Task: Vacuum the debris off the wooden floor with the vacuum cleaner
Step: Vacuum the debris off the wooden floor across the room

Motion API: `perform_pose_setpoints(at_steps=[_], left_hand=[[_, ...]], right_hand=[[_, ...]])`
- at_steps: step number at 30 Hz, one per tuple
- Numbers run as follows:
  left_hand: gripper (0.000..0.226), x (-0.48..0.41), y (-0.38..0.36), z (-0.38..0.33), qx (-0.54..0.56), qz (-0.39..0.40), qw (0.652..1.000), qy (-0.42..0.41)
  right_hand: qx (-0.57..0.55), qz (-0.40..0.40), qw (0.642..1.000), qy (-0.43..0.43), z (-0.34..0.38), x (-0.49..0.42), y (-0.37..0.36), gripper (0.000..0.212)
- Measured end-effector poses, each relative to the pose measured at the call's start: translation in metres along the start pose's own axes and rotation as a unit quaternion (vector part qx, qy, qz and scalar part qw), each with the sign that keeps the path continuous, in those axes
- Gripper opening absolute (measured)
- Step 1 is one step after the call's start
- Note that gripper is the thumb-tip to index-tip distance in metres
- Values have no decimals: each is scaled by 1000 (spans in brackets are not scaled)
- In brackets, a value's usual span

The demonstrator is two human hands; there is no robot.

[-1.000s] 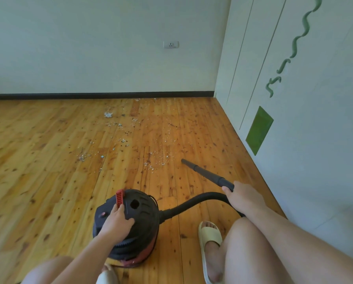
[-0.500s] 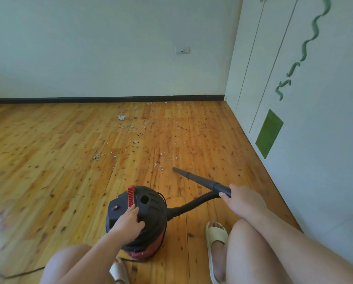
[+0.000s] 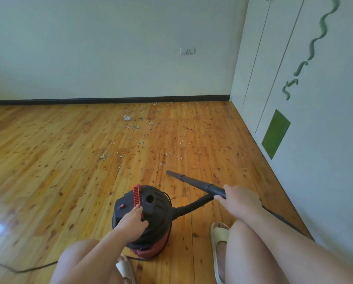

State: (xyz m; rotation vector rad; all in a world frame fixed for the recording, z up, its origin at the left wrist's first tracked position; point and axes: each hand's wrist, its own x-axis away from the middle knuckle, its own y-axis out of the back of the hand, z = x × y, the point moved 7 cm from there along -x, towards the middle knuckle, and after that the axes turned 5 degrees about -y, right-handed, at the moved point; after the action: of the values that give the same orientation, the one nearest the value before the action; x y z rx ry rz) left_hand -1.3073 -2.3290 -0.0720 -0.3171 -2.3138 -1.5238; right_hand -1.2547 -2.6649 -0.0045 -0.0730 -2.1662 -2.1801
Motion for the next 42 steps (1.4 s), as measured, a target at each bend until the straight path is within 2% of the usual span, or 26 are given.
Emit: perform_pose_setpoints(at_steps=[15,23,27,42], left_hand=[[73,-13,-2,3,11,-10,1000,0],[82,-20,-10,8,-66,23,997,-20],[82,-23,-9,7,-95,26,995,-28],[87,-34,-19,11,-78,40,996,-23]], right_hand=[[-20,-5,999,30,44,-19,-10,46],[-17,-14,999,47,64,-29,-14,43],[-13,-25,999,24,67,-33,-14,41],[-15,12,995,-101,22,-42,-16,40]])
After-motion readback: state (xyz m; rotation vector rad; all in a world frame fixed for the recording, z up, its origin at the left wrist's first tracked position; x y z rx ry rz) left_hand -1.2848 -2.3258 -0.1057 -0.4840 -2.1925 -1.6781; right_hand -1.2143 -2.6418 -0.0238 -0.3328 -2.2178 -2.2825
